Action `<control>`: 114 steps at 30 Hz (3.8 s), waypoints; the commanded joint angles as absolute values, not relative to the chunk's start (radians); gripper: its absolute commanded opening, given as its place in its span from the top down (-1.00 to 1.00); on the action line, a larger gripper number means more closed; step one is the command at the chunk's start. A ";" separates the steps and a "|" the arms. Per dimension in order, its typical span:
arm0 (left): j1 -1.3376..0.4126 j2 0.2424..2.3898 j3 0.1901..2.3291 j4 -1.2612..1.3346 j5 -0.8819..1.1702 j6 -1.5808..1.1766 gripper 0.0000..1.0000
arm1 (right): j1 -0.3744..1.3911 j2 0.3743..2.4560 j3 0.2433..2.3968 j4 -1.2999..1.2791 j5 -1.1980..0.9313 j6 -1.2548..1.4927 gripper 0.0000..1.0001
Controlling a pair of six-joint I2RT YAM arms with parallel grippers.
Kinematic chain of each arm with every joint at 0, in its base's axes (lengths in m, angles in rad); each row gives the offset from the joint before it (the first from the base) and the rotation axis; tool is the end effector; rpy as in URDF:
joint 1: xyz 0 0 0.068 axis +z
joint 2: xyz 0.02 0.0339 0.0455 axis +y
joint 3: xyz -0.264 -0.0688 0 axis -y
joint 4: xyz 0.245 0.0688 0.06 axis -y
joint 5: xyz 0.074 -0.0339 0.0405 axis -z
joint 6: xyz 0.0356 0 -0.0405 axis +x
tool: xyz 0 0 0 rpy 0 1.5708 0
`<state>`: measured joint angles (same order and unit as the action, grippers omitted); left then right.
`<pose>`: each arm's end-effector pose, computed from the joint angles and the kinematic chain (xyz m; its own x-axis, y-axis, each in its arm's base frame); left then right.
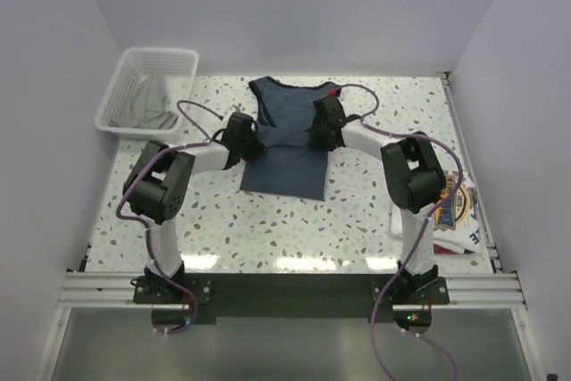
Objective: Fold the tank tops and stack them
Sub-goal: Fold the tank top
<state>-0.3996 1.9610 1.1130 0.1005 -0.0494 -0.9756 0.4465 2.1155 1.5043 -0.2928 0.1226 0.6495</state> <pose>0.3764 -0.1570 0.1391 -0.6453 -0.6253 -0.4390 -0.3194 0.7428 -0.5885 0.4163 0.1945 0.1619 -0.7824 0.2909 -0.5507 0.1417 0.9441 0.2975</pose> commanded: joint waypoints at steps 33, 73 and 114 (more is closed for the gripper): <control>-0.332 1.463 0.876 -0.095 -0.138 -0.945 0.21 | 0.379 1.554 1.092 -0.422 0.218 0.627 0.06; -0.244 2.125 1.397 0.130 0.189 -0.853 0.50 | 0.522 2.401 1.965 -0.249 -0.087 0.801 0.82; -0.347 2.181 1.466 0.061 0.129 -0.856 0.54 | 0.405 2.174 1.889 -0.331 -0.004 0.789 0.77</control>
<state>-0.3378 2.1868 1.4292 0.0761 0.1604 -0.8753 0.4091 2.3692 1.9141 -0.2508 -0.1375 0.8757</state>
